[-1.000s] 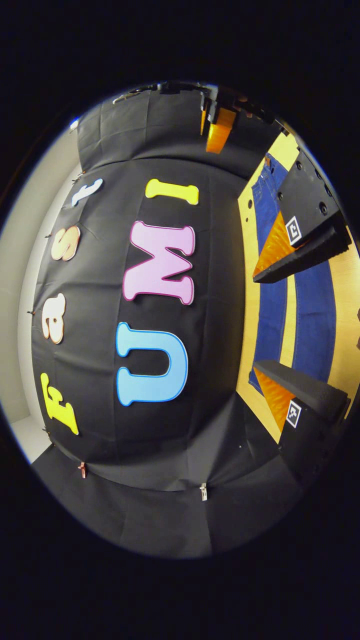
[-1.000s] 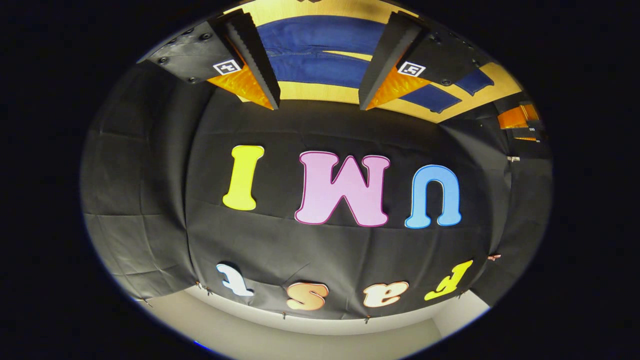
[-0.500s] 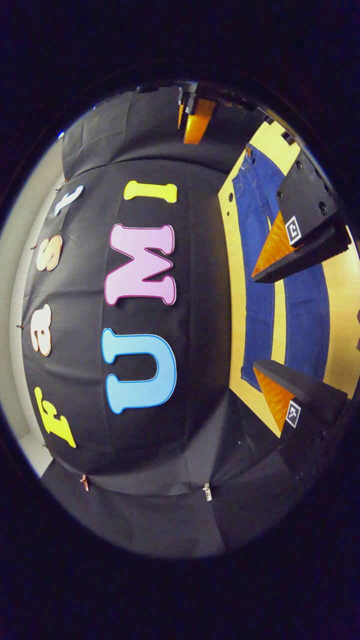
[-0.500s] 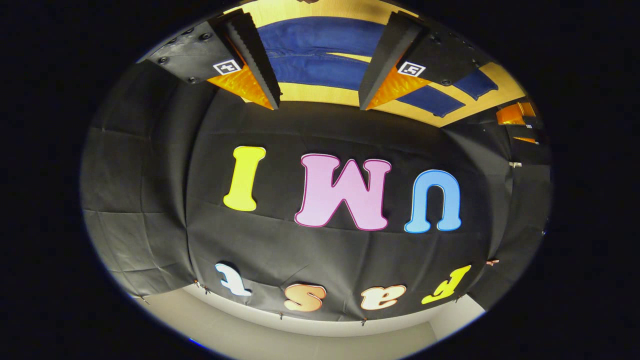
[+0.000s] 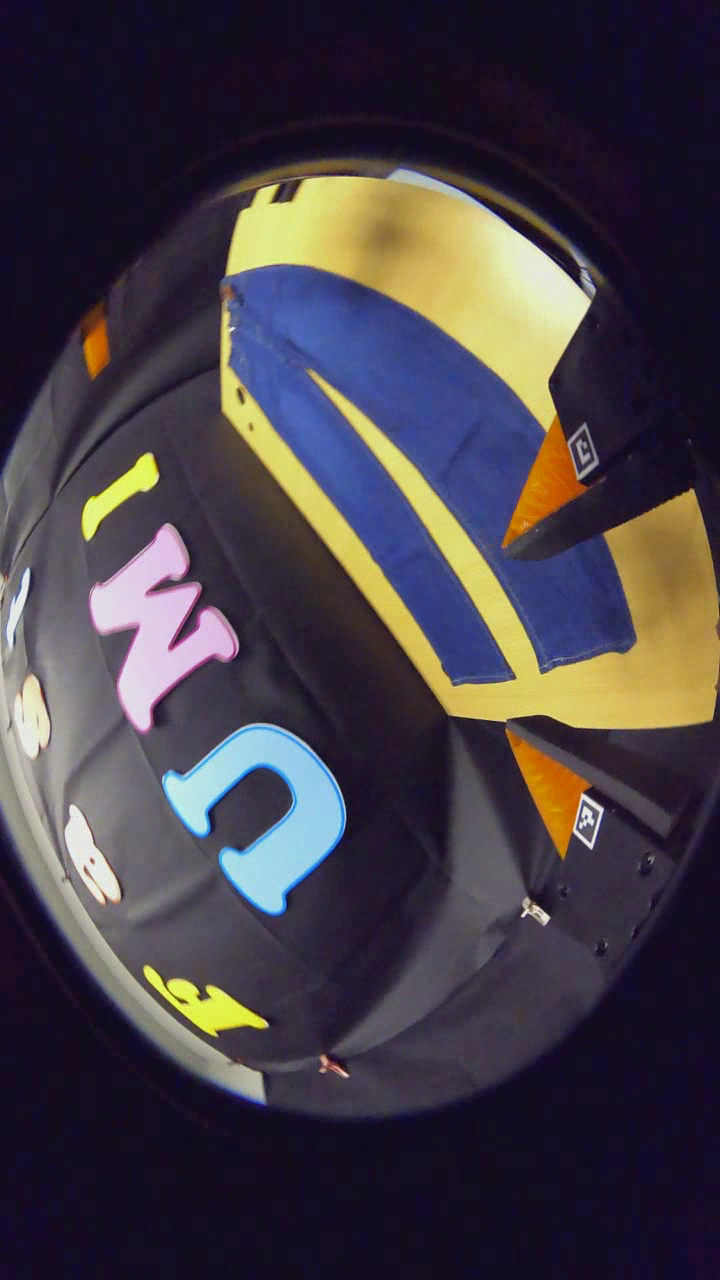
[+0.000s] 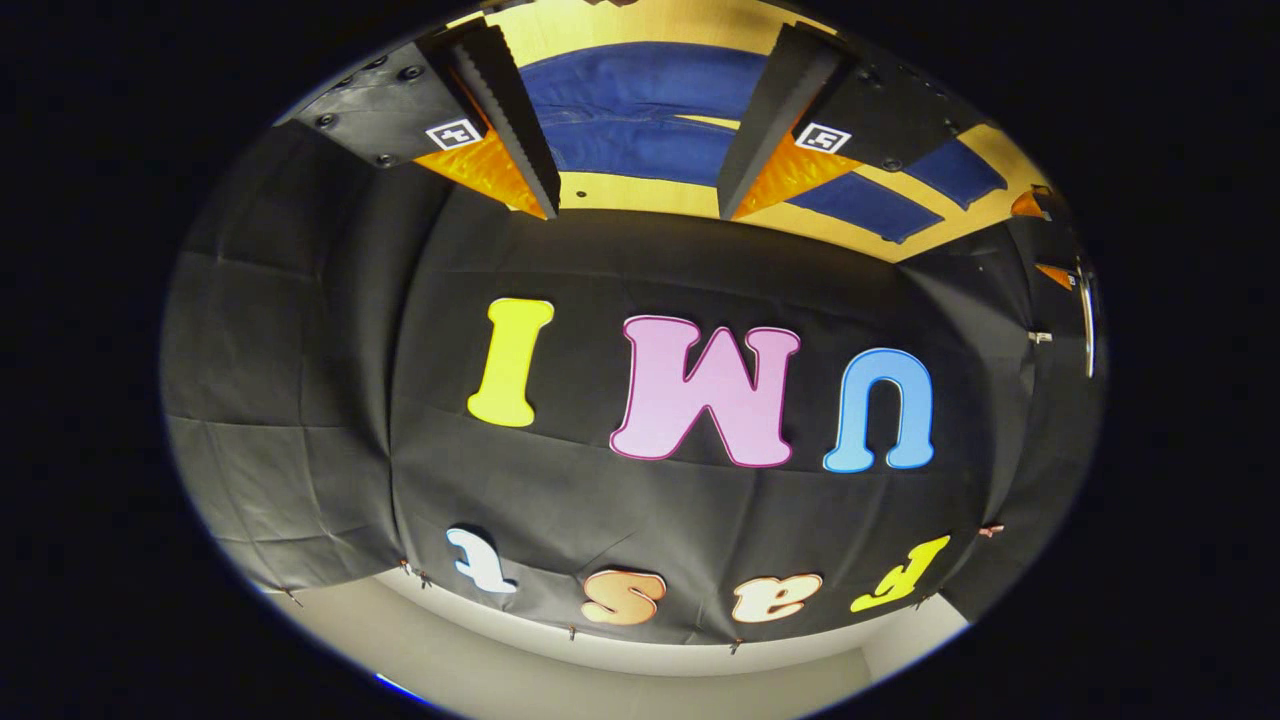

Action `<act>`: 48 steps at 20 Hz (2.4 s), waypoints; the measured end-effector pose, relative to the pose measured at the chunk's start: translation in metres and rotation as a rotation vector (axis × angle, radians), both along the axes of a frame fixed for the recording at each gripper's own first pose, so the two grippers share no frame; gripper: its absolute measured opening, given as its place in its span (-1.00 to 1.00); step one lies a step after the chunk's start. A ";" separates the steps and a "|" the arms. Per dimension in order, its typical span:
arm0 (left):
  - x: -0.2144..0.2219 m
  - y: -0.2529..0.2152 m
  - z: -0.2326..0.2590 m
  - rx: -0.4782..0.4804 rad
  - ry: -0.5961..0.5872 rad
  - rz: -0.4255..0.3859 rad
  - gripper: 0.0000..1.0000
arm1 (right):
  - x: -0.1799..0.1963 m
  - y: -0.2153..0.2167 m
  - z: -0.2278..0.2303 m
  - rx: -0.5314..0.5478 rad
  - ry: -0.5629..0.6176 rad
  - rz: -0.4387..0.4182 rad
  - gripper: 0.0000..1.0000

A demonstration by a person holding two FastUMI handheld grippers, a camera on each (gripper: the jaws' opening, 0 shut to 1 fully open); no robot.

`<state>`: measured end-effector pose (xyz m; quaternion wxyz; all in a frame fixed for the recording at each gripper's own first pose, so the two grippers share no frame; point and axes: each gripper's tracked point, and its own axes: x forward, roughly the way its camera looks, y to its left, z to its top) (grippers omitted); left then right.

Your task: Grasp the waist and the cuffs of the jeans and fold them to make the two legs overlap; first hold the waist and fold one-third of the jeans toward the cuffs, then hold the cuffs and fold the remaining one-third in the same direction to finish folding.

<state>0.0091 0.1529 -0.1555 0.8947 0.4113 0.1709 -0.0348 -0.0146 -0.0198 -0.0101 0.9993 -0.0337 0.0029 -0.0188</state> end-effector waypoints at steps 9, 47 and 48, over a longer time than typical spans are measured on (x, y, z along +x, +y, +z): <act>0.007 0.130 -0.124 0.391 0.373 -0.129 0.96 | -0.032 -0.033 -0.031 -0.083 0.109 -0.092 0.94; 0.086 0.132 -0.180 0.391 0.601 -0.169 -0.89 | 0.108 -0.276 -0.338 -1.473 0.662 0.591 0.95; 0.087 0.130 -0.180 0.397 0.600 -0.165 -0.89 | 0.115 -0.277 -0.338 -1.473 0.654 0.565 0.97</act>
